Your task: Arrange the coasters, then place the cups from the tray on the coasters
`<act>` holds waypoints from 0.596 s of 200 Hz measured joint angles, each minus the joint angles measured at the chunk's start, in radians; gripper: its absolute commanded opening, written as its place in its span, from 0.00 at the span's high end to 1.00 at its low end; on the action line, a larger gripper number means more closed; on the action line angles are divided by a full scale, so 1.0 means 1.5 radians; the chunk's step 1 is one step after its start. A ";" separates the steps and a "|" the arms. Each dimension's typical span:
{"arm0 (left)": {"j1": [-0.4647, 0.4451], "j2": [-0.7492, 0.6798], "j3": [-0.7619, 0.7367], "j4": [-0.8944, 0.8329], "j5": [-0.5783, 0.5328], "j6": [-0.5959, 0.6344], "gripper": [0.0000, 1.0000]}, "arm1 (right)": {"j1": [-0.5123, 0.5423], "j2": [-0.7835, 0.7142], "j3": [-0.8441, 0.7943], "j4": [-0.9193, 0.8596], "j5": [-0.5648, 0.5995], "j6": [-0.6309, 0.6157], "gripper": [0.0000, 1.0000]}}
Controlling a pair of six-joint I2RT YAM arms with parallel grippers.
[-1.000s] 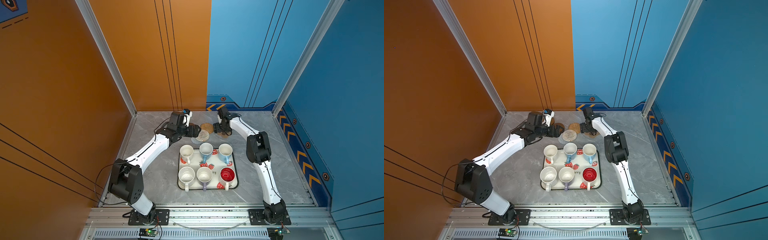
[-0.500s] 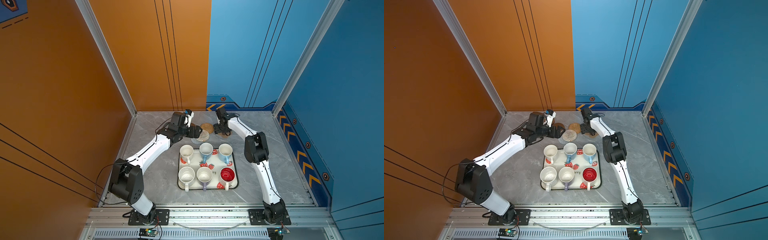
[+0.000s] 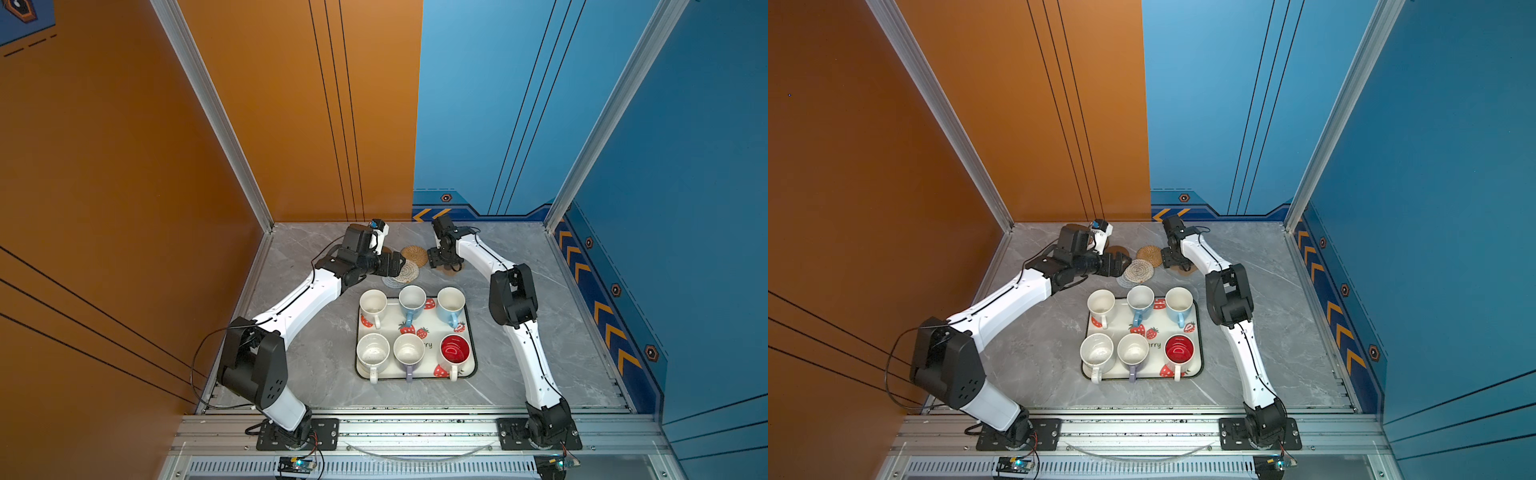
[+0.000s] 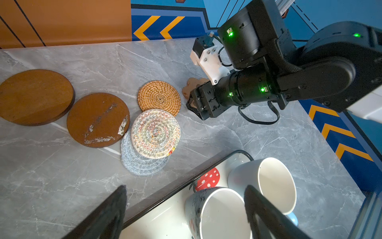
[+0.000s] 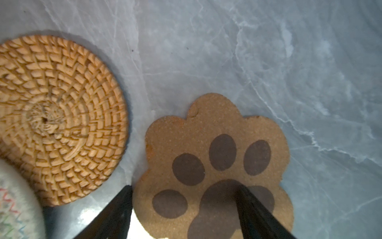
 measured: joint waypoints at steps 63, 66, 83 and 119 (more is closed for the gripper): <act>0.000 0.000 0.000 0.000 -0.003 0.000 0.10 | -0.025 0.000 0.000 -0.004 -0.004 0.000 0.25; 0.000 0.000 0.000 0.000 -0.003 0.000 0.10 | -0.026 0.000 0.000 -0.004 -0.005 0.000 0.25; -0.001 0.000 0.000 0.000 -0.003 0.000 0.10 | -0.033 0.000 0.000 -0.005 -0.007 0.000 0.25; -0.004 0.000 0.000 0.000 -0.008 0.000 0.10 | -0.052 0.000 0.001 -0.005 -0.023 -0.003 0.26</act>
